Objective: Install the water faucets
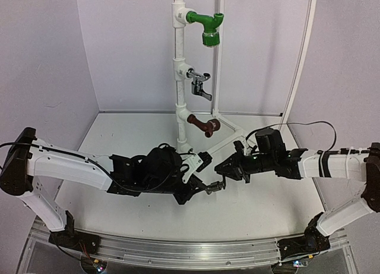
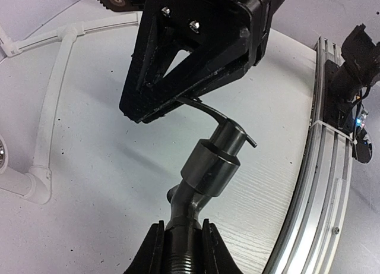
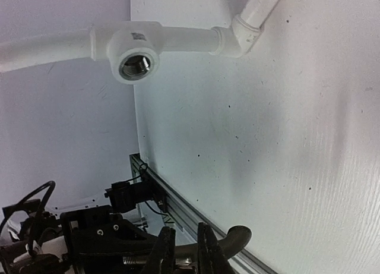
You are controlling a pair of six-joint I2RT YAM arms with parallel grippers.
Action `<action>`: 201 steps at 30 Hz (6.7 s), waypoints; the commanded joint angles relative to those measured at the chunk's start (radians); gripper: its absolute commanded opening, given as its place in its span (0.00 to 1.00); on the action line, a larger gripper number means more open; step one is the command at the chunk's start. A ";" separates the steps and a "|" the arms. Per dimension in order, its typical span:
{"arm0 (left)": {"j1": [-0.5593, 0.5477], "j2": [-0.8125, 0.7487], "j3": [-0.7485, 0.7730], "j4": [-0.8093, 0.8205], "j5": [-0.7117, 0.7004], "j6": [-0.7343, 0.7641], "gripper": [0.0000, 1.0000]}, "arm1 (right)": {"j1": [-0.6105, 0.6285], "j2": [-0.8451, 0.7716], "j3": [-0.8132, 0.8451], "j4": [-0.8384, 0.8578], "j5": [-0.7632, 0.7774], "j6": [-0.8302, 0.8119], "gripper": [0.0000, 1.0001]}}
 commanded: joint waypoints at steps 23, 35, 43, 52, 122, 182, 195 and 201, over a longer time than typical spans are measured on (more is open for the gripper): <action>0.201 -0.144 -0.001 -0.007 0.844 -0.194 0.00 | 0.017 -0.363 0.073 -0.192 -0.265 -1.290 0.92; 0.204 -0.072 0.084 -0.026 0.968 -0.202 0.00 | 0.165 -0.208 0.117 -0.202 -0.360 -1.453 0.84; 0.224 -0.097 0.074 -0.026 0.933 -0.205 0.00 | 0.186 -0.198 0.071 -0.202 -0.372 -1.449 0.78; 0.236 -0.133 0.060 -0.027 0.870 -0.203 0.00 | 0.186 -0.188 0.045 -0.148 -0.276 -1.365 0.57; 0.288 -0.145 0.067 -0.196 0.917 -0.018 0.00 | 0.219 -0.096 0.025 0.001 -0.207 -1.713 0.69; 0.282 -0.116 -0.140 0.560 0.776 -0.588 0.00 | 0.269 0.049 -0.272 1.210 0.126 -0.629 0.36; 0.298 -0.195 -0.222 0.496 0.627 -0.537 0.60 | 0.269 -0.057 -0.382 1.044 0.345 -0.792 0.00; 0.337 -0.327 -0.239 0.230 0.373 -0.403 0.78 | 0.269 -0.287 -0.355 0.448 0.506 -1.251 0.00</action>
